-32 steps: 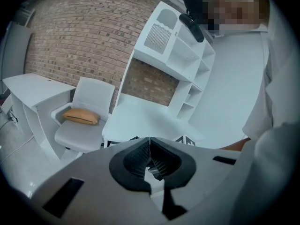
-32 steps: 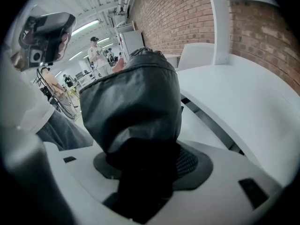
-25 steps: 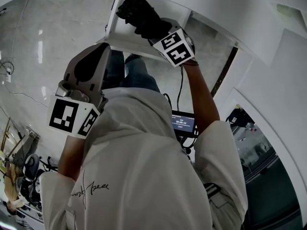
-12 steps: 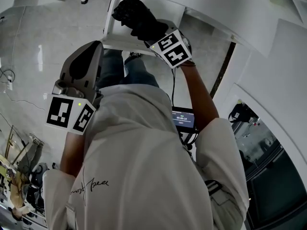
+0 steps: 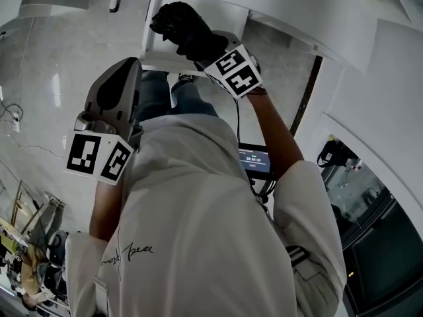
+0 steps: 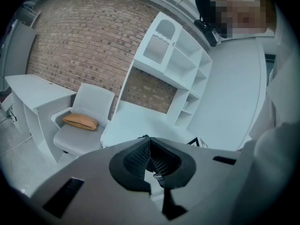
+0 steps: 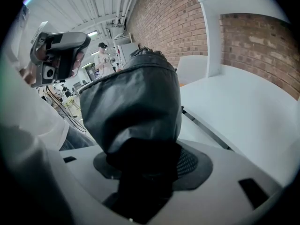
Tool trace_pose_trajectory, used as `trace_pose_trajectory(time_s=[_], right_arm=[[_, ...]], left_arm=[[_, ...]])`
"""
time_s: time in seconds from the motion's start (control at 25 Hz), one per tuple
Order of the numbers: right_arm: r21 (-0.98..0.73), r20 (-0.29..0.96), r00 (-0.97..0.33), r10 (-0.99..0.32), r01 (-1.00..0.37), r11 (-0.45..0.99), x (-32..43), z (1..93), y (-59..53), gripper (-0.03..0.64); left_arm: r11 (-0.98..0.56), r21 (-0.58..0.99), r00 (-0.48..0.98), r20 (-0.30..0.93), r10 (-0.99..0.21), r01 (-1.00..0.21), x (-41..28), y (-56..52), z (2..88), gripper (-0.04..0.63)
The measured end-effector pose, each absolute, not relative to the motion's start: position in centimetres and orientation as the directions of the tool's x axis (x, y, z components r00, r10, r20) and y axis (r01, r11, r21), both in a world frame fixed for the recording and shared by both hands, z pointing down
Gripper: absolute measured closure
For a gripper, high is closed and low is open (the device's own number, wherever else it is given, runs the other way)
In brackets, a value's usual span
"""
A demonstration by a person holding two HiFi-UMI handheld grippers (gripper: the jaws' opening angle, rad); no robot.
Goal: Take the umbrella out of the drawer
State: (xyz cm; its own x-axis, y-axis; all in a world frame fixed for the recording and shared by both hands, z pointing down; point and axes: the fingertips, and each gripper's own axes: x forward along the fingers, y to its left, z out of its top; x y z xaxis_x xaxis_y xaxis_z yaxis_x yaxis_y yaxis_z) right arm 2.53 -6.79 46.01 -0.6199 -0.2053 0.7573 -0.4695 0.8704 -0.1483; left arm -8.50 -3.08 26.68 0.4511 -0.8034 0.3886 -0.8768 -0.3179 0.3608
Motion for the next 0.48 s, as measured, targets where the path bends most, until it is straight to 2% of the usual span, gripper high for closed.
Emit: trace_pose_trajectory(time_s=[0.48], right_arm=[[-0.146,0.722,-0.651,-0.235,-0.476,0.867,3.2,43.3,-5.8,0.368]], left_arm=[[-0.305,0.366,0.436,0.359,-0.825,-0.879,-9.1,-2.1,26.2,0.578]])
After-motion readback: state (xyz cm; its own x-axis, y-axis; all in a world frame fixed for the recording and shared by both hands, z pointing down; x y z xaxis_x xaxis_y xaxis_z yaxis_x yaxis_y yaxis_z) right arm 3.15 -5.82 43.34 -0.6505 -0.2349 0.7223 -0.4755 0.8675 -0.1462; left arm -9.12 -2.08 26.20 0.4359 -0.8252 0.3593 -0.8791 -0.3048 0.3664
